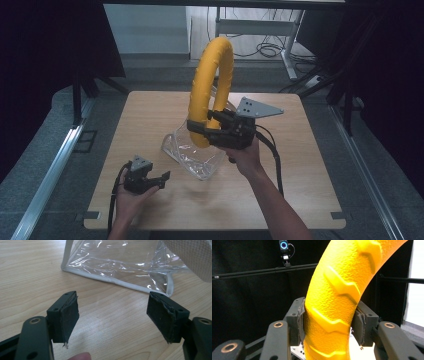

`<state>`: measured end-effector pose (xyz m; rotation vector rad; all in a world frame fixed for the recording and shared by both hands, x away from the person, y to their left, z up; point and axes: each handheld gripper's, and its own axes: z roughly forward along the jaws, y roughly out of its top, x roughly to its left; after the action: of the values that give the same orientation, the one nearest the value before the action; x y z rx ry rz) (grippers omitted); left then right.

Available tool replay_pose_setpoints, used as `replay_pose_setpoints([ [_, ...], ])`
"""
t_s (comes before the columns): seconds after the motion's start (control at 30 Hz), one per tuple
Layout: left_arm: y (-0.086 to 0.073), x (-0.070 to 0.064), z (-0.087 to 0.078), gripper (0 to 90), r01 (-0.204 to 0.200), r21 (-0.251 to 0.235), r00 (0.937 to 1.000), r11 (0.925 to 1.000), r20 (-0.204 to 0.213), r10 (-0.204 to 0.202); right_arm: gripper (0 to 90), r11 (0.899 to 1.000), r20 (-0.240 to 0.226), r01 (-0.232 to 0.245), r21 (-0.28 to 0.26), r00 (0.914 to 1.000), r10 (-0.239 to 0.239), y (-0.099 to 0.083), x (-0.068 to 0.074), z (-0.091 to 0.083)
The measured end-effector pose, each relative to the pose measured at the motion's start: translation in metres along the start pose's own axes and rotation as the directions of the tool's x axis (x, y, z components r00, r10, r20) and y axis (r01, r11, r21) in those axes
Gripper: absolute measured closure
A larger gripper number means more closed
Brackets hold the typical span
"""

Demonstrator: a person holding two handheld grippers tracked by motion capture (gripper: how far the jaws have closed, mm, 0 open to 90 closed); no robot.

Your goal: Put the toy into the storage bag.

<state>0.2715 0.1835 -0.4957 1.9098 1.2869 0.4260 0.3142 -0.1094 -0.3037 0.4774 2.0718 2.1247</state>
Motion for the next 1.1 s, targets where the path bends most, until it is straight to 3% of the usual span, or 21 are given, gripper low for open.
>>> replay_pose_setpoints([
  [1.1,0.000,-0.001,0.001,25.5,-0.003,0.003,1.0000,1.0000,0.000,0.003,50.3,0.998,-0.031,-0.045,0.039,0.9984,0.047,-0.027,-0.005,0.011],
])
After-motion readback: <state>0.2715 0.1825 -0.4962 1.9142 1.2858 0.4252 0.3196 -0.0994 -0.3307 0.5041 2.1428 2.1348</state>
